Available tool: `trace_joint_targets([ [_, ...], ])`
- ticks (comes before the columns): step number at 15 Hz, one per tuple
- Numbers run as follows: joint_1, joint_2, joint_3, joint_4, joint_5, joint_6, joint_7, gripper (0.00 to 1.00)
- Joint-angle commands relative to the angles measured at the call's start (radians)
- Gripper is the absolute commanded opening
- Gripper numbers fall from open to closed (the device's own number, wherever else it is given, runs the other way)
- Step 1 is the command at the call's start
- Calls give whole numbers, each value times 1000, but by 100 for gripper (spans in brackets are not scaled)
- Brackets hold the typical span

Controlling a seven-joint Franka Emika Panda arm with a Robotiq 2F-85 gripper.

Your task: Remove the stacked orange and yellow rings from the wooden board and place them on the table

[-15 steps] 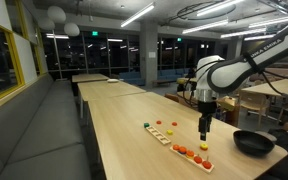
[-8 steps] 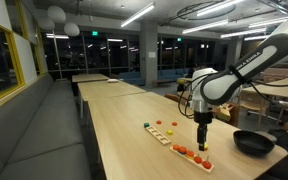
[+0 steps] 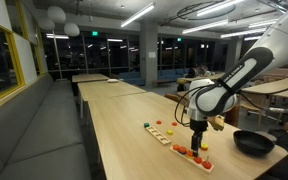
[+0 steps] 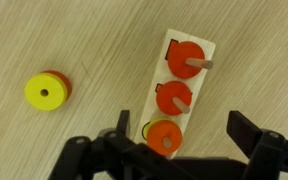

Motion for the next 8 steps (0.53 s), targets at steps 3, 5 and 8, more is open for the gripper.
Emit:
trace_joint_targets([
  [3, 0, 74, 13, 12, 53, 129, -8, 100],
  [5, -2, 92, 18, 14, 62, 160, -6, 100],
  [8, -6, 110, 23, 14, 71, 193, -6, 100],
])
